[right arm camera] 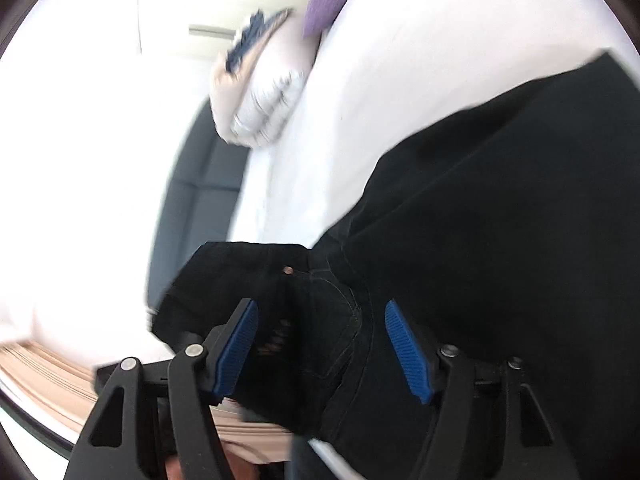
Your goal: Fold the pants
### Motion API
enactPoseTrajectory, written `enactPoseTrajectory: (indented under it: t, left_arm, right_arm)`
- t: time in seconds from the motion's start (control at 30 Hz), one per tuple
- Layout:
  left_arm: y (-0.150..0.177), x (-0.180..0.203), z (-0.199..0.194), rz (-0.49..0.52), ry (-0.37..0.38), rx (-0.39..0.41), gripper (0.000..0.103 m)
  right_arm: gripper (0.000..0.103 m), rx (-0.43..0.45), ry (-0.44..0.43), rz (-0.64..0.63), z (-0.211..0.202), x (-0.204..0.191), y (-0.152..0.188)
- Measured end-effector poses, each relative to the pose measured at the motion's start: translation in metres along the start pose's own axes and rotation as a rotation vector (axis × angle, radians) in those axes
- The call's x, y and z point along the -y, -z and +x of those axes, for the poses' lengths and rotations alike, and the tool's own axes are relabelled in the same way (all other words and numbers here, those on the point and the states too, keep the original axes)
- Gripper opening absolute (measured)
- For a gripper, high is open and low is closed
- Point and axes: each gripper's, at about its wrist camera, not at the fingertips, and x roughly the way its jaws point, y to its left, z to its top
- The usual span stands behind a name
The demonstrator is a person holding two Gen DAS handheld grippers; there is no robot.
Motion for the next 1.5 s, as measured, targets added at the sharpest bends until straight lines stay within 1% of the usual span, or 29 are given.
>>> enactPoseTrajectory:
  t: [0.03,0.07,0.1,0.17,0.27,0.3,0.33,0.37,0.43,0.5,0.53,0.63,0.67,0.7,0.73,0.77,0.93,1.0,1.07,1.17,1.23,1.4,1.5]
  left_arm:
    - [0.005,0.023,0.016,0.057,0.006,-0.029,0.015]
    - [0.011,0.038,0.025,0.098,0.009,-0.051,0.015]
    - [0.022,0.060,0.041,0.155,0.017,-0.093,0.015]
    - [0.039,0.083,0.058,0.204,0.022,-0.145,0.015]
    - [0.069,0.115,0.084,0.300,0.015,-0.226,0.015]
    - [0.078,0.125,0.088,0.337,0.002,-0.236,0.015]
    - [0.082,0.130,0.088,0.369,-0.017,-0.231,0.015]
    - [0.085,0.140,0.088,0.413,-0.041,-0.217,0.015]
    - [0.084,0.147,0.086,0.444,-0.050,-0.208,0.015]
    - [0.087,0.158,0.082,0.485,-0.066,-0.188,0.014]
    - [0.087,0.162,0.079,0.502,-0.069,-0.175,0.014]
    - [0.080,0.165,0.074,0.522,-0.064,-0.147,0.014]
    - [0.082,0.169,0.071,0.535,-0.061,-0.138,0.014]
    - [0.085,0.173,0.067,0.550,-0.056,-0.130,0.014]
    - [0.087,0.176,0.065,0.565,-0.050,-0.129,0.014]
    - [0.088,0.177,0.069,0.572,-0.047,-0.133,0.014]
    - [0.085,0.193,0.079,0.611,-0.014,-0.126,0.014]
    - [0.084,0.200,0.083,0.626,0.001,-0.126,0.014]
    - [0.084,0.204,0.088,0.645,0.016,-0.132,0.014]
    - [0.089,0.213,0.098,0.679,0.036,-0.149,0.014]
    - [0.089,0.212,0.107,0.696,0.050,-0.161,0.014]
    - [0.091,0.209,0.116,0.708,0.073,-0.182,0.014]
    - [0.094,0.204,0.116,0.705,0.082,-0.193,0.014]
  right_arm:
    - [0.069,0.008,-0.025,0.026,-0.015,0.007,-0.001]
    - [0.071,0.016,-0.032,0.032,-0.025,0.012,-0.001]
    - [0.077,0.026,-0.038,0.033,-0.038,0.016,-0.001]
    - [0.089,0.043,-0.052,0.051,-0.057,0.027,0.000]
    - [0.088,0.037,-0.065,0.066,-0.070,0.040,0.004]
    - [0.088,0.024,-0.057,0.061,-0.071,0.043,0.005]
    - [0.087,0.003,-0.037,0.049,-0.069,0.044,0.006]
    - [0.085,-0.020,-0.005,0.030,-0.067,0.043,0.008]
    - [0.080,-0.066,0.067,0.004,-0.063,0.042,0.006]
    - [0.073,-0.092,0.093,-0.001,-0.057,0.046,0.002]
    - [0.071,-0.107,0.105,0.001,-0.056,0.048,0.001]
    - [0.064,-0.134,0.109,0.028,-0.054,0.052,-0.006]
    - [0.055,-0.135,0.113,0.032,-0.056,0.052,-0.005]
    - [0.042,-0.135,0.114,0.029,-0.055,0.055,-0.006]
    - [0.032,-0.135,0.112,0.021,-0.058,0.056,-0.005]
    - [0.017,-0.130,0.116,0.012,-0.066,0.057,-0.003]
    - [0.016,-0.044,0.170,-0.086,-0.090,0.044,-0.001]
    - [0.016,-0.025,0.180,-0.101,-0.095,0.041,-0.004]
    - [0.016,-0.012,0.191,-0.106,-0.099,0.041,-0.008]
    - [0.016,0.011,0.208,-0.102,-0.110,0.046,-0.007]
    - [0.016,0.033,0.219,-0.104,-0.115,0.049,-0.004]
    - [0.016,0.072,0.228,-0.091,-0.115,0.055,0.000]
    - [0.016,0.078,0.223,-0.063,-0.116,0.064,0.002]
